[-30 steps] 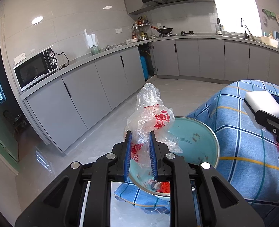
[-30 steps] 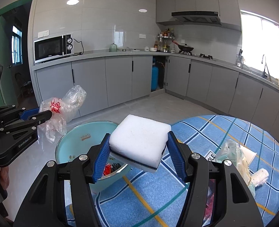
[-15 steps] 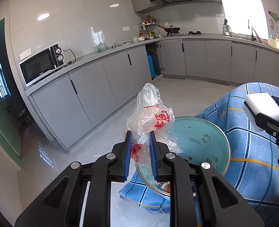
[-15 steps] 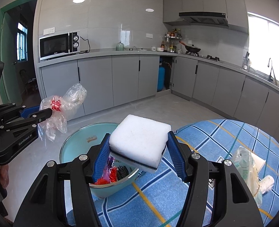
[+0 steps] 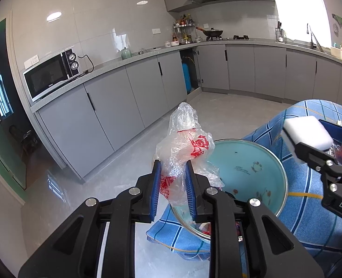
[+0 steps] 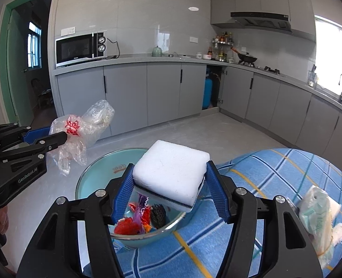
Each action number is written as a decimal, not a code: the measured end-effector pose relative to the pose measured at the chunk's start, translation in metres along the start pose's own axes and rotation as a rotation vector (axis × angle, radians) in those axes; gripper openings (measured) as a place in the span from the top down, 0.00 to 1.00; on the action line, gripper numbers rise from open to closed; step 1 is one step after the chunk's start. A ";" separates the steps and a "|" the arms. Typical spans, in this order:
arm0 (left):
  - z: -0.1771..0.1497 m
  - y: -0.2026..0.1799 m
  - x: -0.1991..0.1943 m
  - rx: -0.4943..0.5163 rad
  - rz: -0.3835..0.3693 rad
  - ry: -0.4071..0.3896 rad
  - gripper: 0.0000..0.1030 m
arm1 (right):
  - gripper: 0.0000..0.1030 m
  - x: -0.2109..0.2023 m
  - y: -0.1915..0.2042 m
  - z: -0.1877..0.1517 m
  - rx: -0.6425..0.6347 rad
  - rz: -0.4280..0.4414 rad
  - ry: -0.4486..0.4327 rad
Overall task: Collect trash
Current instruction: 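Open both tools to drop the sponge and plastic bag into the bucket, then move both open tools back over the trash on the table, then grasp the clear banded bag with the right tool while the left tool grasps the red bag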
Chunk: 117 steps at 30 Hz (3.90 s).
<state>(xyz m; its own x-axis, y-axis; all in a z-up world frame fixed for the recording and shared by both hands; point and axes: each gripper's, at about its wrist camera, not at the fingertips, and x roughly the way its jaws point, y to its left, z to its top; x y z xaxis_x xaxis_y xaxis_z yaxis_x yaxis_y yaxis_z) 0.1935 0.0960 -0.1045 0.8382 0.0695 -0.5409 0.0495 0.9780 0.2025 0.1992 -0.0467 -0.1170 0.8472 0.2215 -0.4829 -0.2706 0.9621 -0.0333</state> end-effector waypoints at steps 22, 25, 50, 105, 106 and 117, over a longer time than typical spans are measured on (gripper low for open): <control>-0.004 -0.007 0.000 -0.008 0.025 -0.004 0.26 | 0.21 -0.022 -0.025 -0.017 0.061 -0.075 0.003; -0.007 -0.017 -0.003 0.005 0.011 -0.010 0.26 | 0.21 -0.037 -0.036 -0.027 0.082 -0.123 0.015; 0.002 -0.197 -0.058 0.222 -0.300 -0.092 0.19 | 0.21 -0.171 -0.177 -0.125 0.312 -0.564 0.064; -0.030 -0.234 -0.045 0.351 -0.468 -0.012 0.81 | 0.65 -0.071 -0.156 -0.099 0.152 -0.315 0.273; -0.030 -0.234 -0.044 0.348 -0.467 -0.011 0.81 | 0.72 -0.068 -0.157 -0.099 0.153 -0.311 0.287; -0.026 -0.219 -0.037 0.305 -0.446 -0.009 0.81 | 0.98 -0.069 -0.150 -0.099 0.158 -0.277 0.290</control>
<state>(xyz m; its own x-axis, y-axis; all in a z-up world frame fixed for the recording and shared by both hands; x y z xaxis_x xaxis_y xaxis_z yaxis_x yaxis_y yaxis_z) 0.1380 -0.1154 -0.1501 0.7045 -0.3424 -0.6217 0.5559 0.8108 0.1834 0.1359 -0.2217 -0.1654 0.7084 -0.0810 -0.7012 0.0416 0.9965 -0.0731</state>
